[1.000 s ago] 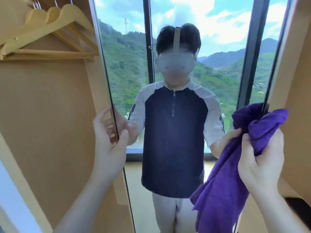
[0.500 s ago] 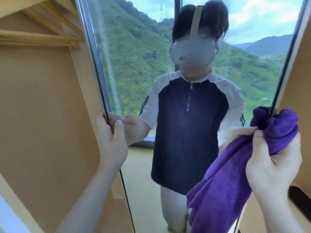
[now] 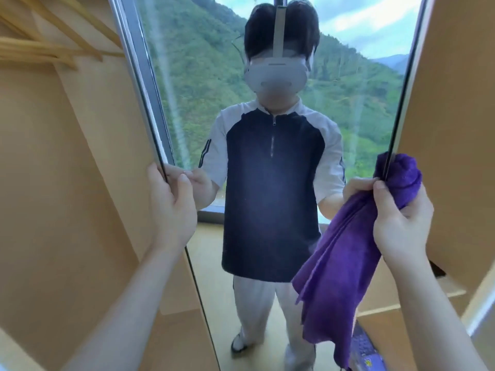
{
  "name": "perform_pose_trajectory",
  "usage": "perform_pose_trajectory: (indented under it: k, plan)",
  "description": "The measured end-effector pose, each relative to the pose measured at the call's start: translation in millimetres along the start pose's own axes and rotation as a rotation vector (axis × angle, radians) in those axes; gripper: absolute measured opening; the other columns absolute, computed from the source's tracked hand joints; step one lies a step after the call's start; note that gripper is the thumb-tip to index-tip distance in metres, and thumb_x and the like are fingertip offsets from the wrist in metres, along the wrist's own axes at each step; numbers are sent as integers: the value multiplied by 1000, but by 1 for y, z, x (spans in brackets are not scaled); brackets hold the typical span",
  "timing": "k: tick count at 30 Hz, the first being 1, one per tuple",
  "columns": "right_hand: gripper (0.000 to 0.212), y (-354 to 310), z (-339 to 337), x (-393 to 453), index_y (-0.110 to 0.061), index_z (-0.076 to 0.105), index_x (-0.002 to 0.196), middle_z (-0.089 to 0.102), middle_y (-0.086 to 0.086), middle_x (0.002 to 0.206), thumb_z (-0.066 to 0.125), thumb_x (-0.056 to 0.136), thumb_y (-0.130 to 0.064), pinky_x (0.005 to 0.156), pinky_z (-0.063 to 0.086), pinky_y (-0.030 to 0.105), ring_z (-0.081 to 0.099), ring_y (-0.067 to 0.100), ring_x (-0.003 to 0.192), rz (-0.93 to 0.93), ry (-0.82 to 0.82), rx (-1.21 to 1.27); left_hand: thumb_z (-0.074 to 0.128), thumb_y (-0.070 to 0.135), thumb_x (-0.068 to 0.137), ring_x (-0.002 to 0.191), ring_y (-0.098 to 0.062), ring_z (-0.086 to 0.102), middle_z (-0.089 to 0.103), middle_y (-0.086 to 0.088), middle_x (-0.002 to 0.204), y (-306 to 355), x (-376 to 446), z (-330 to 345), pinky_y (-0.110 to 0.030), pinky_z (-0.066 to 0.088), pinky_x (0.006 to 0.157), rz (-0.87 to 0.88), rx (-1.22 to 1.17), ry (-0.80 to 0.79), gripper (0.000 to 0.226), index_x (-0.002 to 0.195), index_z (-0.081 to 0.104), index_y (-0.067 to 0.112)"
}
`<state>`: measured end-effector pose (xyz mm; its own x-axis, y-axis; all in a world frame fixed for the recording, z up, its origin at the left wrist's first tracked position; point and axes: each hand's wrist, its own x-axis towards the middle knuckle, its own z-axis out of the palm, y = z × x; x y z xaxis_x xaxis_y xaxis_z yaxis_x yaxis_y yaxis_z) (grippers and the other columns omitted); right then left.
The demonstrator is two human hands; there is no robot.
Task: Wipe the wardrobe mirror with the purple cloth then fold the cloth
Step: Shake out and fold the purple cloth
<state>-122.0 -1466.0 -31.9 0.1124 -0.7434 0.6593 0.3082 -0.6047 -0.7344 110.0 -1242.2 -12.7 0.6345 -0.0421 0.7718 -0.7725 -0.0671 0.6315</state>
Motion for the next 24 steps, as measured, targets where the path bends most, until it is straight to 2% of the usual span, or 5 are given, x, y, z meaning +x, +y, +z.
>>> perform_pose_trajectory:
  k: [5,10,13,19,24]
  plan:
    - [20,-18,-12,-15,-45,62,97,67,-35,85,60,96,-25,79,45,8,62,-11,83,90,63,-56,42,19,95,81,5,51,50,4,92,8,3,-18,-8,40,70,-34,-70,-121,21,109,42,3]
    - [19,-35,-13,-33,-38,60,92,67,-34,79,59,97,-19,78,45,13,61,-11,77,108,115,-102,42,17,94,81,9,53,52,9,91,3,14,-17,-4,38,70,-71,-136,-245,20,108,42,2]
    - [15,-46,-13,-48,-24,57,92,68,-32,73,56,98,-10,71,44,5,62,-13,71,61,144,-104,43,23,90,85,1,54,54,-1,99,-2,23,-14,-11,41,73,-126,-186,-320,28,109,42,2]
    - [23,-62,-11,-76,-33,63,90,73,-12,88,54,98,-13,89,50,23,66,6,86,24,182,-213,47,33,81,103,-17,57,58,-2,113,5,43,0,-32,42,82,-313,-268,-441,40,117,41,16]
    - [14,-68,-12,-92,-4,62,98,69,12,96,52,99,-14,87,47,20,63,14,88,36,152,-264,66,28,93,114,3,47,40,6,145,0,19,9,-2,37,75,-281,-239,-425,87,157,8,19]
